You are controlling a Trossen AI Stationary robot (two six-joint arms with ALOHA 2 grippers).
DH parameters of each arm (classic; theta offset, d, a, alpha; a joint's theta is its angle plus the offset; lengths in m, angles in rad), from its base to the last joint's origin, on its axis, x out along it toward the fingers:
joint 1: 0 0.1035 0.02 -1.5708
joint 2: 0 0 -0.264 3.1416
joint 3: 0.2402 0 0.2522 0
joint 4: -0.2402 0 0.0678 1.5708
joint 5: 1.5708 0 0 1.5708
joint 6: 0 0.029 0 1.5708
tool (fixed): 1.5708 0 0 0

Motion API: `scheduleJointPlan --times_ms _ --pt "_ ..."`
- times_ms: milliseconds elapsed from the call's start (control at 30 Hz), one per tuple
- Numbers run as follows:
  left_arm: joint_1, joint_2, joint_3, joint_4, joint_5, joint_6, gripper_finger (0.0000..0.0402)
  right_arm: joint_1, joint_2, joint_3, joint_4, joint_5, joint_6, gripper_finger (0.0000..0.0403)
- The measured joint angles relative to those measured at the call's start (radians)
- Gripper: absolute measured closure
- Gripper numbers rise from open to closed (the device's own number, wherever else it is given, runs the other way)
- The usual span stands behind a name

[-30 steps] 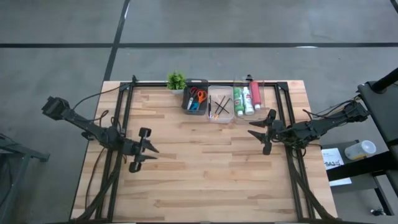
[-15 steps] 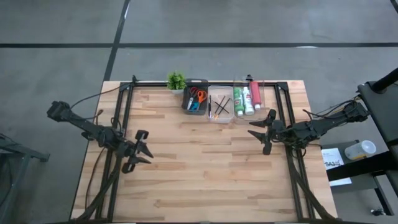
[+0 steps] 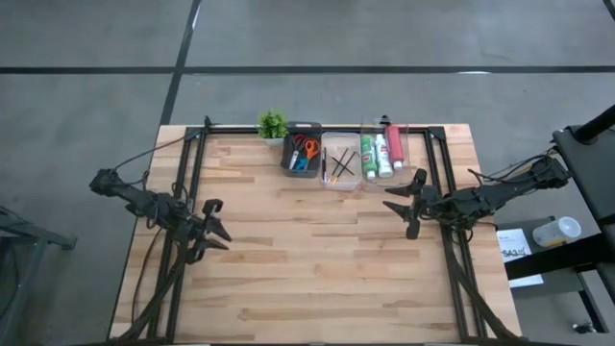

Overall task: Pick & Place Paint Supplies
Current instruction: Return to Home Position

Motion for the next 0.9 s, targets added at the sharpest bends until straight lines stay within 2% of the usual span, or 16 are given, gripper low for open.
scheduleJointPlan --times_ms 167,300,900 --pt "0.0 0.009 0.0 -0.006 -0.058 -0.076 0.0284 0.0 0.0 0.0 -0.001 0.0 0.0 0.0235" --pt "0.001 0.01 0.0 -0.006 -0.065 -0.123 0.0284 0.0 0.0 0.0 -0.001 0.0 0.0 0.0235" --pt "0.001 0.012 0.0 -0.006 -0.067 -0.078 0.0284 0.0 0.0 0.0 0.0 0.0 0.0 0.0235"
